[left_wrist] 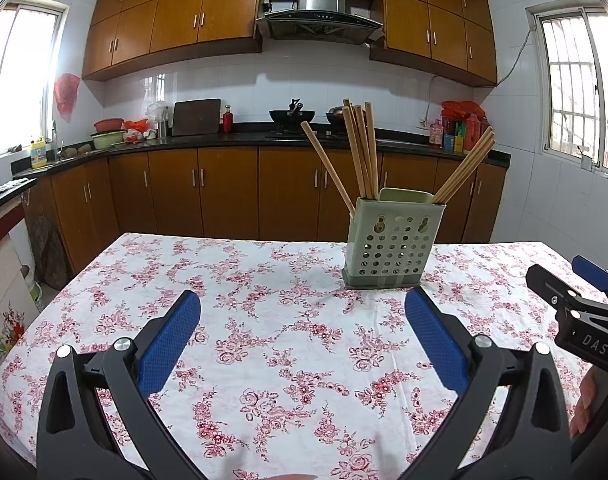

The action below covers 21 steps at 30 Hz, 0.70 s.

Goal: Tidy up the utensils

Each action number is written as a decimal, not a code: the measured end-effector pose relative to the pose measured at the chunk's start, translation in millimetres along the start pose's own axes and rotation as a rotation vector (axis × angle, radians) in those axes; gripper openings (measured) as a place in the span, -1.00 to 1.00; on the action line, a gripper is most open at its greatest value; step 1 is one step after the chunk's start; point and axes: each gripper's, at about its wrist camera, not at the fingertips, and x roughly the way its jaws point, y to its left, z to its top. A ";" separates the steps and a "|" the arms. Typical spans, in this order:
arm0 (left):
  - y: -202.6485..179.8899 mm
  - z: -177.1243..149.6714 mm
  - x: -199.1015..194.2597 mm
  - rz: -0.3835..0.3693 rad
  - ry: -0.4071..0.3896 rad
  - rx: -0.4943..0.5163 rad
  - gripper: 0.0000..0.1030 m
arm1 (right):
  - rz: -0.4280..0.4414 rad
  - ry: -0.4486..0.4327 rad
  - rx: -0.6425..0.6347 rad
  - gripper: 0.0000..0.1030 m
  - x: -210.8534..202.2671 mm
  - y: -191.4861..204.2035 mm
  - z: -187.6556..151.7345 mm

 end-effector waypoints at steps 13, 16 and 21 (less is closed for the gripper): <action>-1.5 -0.7 0.4 -0.002 0.002 0.001 0.96 | 0.000 0.000 0.000 0.92 -0.2 -0.2 0.2; -0.9 -0.3 0.6 -0.001 0.002 0.002 0.96 | 0.000 0.000 0.001 0.92 -0.2 -0.3 0.2; -1.0 -0.2 0.3 -0.002 0.002 0.002 0.96 | 0.000 0.000 0.001 0.92 -0.3 -0.6 0.3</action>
